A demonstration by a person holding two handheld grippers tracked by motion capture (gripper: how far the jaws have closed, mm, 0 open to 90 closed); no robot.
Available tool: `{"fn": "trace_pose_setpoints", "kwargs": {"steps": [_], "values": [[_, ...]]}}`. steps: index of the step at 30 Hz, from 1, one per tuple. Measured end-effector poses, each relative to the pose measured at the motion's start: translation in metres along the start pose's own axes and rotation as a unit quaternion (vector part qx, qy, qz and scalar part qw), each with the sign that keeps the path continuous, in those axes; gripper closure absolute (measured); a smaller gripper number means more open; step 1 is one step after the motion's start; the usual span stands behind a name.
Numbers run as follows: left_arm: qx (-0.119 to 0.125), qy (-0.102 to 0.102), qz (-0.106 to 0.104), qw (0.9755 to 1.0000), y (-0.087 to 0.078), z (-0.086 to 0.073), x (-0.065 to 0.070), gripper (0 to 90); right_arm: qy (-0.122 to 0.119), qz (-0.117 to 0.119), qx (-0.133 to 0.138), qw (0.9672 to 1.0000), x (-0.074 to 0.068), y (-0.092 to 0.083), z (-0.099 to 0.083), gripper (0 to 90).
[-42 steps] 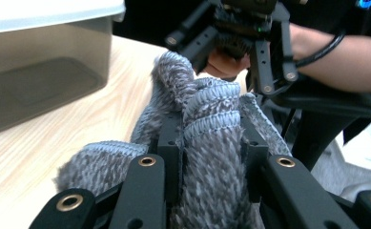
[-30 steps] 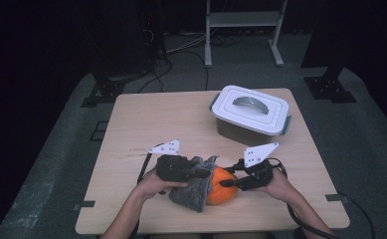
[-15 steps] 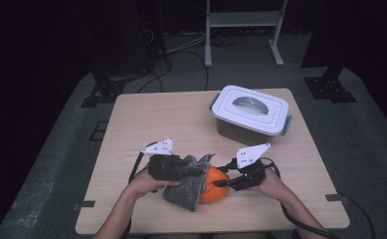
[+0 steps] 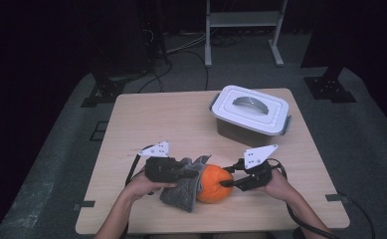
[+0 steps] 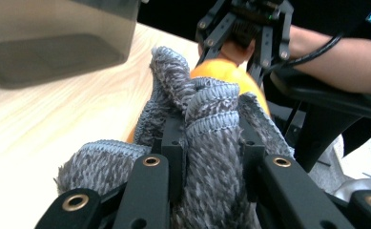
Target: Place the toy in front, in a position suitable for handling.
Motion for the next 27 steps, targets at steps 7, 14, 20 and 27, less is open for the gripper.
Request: {"fn": "trace_pose_setpoints", "kwargs": {"steps": [7, 14, 20, 27], "values": [[-0.034, 0.009, 0.015, 0.9993, -0.002, -0.005, -0.001, 71.7, 0.003, -0.006, -0.002, 1.0, 0.0, -0.005, -0.004, 57.4], [0.013, 0.016, -0.008, 0.9998, -0.002, 0.011, 0.005, 71.9, 0.016, -0.007, 0.008, 0.9998, 0.004, -0.011, -0.009, 57.3], [0.011, 0.061, -0.034, 0.9975, 0.02, 0.046, 0.017, 71.9, -0.008, -0.01, -0.006, 0.9999, -0.003, -0.004, -0.001, 57.2], [-0.016, 0.066, -0.035, 0.9971, 0.034, 0.046, 0.016, 71.6, -0.016, -0.012, -0.008, 0.9998, -0.003, -0.009, -0.008, 57.2]]}}
Point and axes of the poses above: each handheld gripper's, and its own axes: y roughly forward along the jaws, z roughly out of its top, x roughly to its right, the point moved 2 cm from there along y, roughly forward along the jaws, and after that the axes turned 9 degrees about y, right-handed, at the moved point
